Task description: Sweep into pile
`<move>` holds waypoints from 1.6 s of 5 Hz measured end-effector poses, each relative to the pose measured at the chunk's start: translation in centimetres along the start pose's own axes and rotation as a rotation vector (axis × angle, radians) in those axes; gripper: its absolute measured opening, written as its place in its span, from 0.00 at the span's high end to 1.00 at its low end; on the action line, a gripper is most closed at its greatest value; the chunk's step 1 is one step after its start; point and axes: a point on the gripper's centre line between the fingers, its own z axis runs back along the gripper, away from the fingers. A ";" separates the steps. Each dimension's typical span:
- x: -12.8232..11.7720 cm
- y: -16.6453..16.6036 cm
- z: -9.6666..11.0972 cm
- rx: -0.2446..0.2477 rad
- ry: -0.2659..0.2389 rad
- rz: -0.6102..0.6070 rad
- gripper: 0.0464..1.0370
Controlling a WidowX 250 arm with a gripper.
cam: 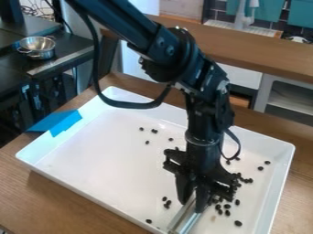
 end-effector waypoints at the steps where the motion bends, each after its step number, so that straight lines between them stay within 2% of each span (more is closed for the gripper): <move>1: 0.1 2.7 1.7 -0.010 -0.007 0.027 0.73; 2: 0.1 7.8 4.4 -0.056 -0.050 0.057 0.73; 3: 0.7 12.0 7.8 -0.136 -0.060 -0.027 0.73; 4: 1.3 17.2 8.5 -0.143 -0.033 -0.039 0.73; 6: 4.6 21.1 5.1 -0.062 -0.019 0.014 0.73; 8: 6.1 21.8 1.7 0.009 -0.026 0.116 0.73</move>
